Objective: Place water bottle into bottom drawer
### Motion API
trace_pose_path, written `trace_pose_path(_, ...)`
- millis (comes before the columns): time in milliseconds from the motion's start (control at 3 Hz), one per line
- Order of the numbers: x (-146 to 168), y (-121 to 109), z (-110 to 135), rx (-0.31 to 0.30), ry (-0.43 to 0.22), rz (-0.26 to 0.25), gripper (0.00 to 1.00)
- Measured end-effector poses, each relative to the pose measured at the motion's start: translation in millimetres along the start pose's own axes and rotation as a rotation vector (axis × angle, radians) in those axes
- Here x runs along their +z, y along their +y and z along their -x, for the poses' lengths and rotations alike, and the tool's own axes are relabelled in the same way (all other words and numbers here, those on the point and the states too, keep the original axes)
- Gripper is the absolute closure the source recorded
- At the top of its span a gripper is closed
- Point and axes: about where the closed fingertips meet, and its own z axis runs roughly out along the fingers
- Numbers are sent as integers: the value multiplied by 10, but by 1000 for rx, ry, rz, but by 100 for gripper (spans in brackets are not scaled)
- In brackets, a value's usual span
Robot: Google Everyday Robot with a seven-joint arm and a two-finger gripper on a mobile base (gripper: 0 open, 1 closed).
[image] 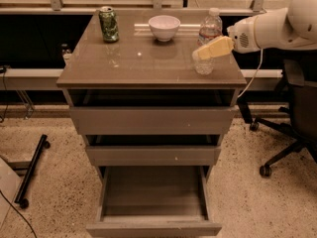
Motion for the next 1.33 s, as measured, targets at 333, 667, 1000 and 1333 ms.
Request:
trace_pose_path(333,122,-159,70,27,-43,-9,0)
trace_pose_path(667,298,-161,176,39,-91,22,26)
trace_pose_path(1000,360,-127,221,40,-113,41,49)
trace_pose_path(1333,277,105,363,6,-122,74,80)
